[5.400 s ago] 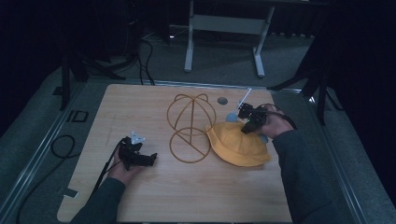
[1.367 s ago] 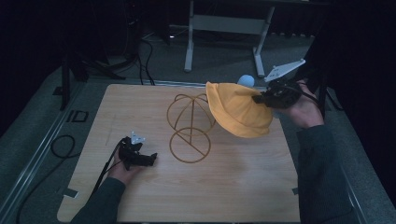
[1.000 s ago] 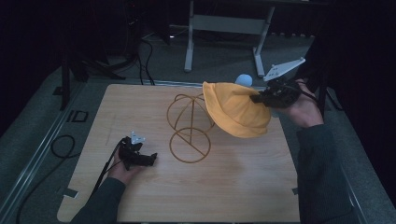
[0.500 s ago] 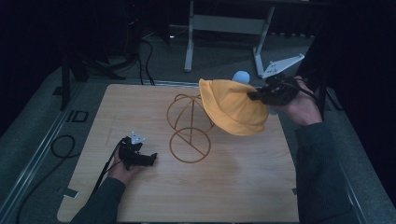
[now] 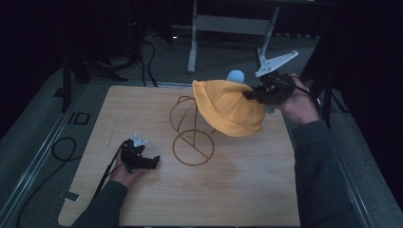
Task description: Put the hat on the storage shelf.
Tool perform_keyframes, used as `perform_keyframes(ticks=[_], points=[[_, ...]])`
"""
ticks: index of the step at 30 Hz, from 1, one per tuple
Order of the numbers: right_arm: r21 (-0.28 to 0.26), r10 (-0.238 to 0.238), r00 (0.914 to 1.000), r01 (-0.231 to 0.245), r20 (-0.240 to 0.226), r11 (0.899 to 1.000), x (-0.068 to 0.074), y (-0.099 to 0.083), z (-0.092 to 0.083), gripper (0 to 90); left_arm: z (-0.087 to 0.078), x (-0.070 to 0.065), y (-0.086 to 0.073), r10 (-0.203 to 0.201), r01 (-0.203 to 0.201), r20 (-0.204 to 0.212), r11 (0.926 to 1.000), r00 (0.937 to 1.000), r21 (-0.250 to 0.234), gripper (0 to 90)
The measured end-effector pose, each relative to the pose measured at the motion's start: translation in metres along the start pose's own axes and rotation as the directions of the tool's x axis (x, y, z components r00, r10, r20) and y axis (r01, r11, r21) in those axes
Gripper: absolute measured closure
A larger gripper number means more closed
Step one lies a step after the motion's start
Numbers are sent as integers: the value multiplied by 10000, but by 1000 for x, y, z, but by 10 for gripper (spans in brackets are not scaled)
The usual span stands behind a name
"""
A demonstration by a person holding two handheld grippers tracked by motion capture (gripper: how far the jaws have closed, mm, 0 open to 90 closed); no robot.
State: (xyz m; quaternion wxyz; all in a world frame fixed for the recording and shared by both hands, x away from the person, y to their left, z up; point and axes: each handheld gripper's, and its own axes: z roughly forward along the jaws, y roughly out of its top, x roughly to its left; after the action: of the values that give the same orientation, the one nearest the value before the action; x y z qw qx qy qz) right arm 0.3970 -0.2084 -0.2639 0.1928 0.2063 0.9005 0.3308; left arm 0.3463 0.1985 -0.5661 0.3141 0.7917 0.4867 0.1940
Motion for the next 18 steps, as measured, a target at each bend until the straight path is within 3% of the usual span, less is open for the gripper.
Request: perform_keyframes(ticks=[18], points=[[249,-724,9967,733,-367,9970,24,52,47,834,0,0,0,-50,50,-14,10000,10000,-42,1]])
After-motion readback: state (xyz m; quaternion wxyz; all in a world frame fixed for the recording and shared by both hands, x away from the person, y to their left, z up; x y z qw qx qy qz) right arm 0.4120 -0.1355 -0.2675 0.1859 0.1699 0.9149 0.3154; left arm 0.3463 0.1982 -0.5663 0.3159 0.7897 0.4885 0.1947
